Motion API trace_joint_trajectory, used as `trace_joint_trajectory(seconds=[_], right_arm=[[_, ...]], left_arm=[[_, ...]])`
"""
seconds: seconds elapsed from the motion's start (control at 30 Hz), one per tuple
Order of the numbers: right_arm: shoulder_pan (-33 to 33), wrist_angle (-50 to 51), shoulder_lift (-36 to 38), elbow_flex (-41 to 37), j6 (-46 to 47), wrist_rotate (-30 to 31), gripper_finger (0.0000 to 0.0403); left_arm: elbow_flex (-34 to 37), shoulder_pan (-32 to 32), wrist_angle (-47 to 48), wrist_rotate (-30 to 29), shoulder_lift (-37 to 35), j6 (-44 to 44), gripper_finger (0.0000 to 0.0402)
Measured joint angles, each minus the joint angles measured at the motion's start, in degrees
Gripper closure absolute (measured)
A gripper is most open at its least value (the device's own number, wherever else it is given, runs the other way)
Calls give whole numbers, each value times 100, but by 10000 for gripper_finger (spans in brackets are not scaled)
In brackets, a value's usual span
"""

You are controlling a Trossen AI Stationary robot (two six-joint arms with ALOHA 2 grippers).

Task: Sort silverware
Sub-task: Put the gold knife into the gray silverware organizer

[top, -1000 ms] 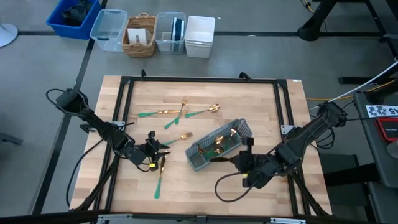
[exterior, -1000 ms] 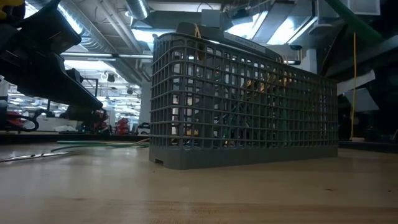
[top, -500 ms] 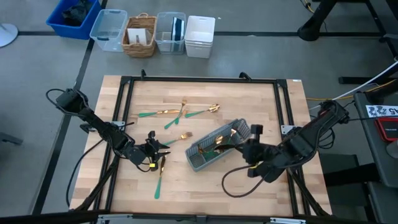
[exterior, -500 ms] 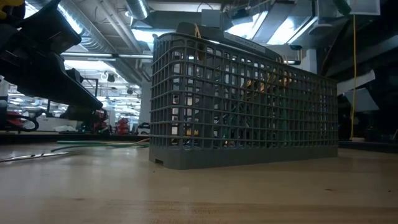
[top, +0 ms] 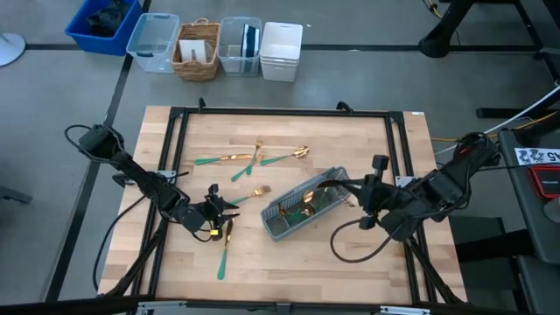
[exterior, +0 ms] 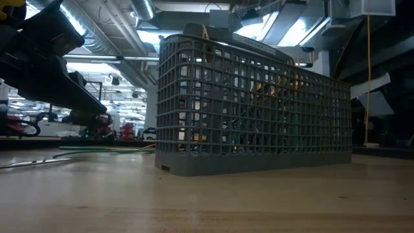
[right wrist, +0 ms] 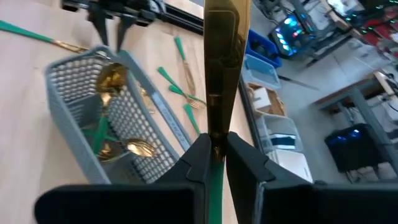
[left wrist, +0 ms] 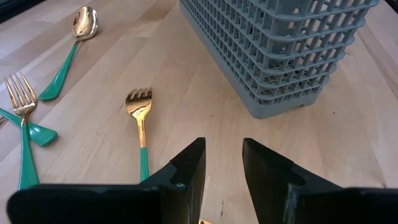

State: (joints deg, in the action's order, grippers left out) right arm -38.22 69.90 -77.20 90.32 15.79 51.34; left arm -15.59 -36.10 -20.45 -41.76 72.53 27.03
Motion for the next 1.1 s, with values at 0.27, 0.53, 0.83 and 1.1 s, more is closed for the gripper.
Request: trace_joint_trajectory(seconds=[0.27, 0.53, 0.83, 1.1], right_arm=[[0, -69, 63, -677, 298, 140, 361], [72, -1419, 634, -2136, 438, 308, 361], [164, -3267, 1524, -3642, -39, 366, 361], [218, -4664, 1980, -4950, -262, 525, 361]], left_arm=[[0, 1, 0, 0, 0, 0, 302], [0, 4, -9, 0, 0, 0, 302], [0, 7, -18, 0, 0, 0, 302], [0, 7, -15, 0, 0, 2, 302]])
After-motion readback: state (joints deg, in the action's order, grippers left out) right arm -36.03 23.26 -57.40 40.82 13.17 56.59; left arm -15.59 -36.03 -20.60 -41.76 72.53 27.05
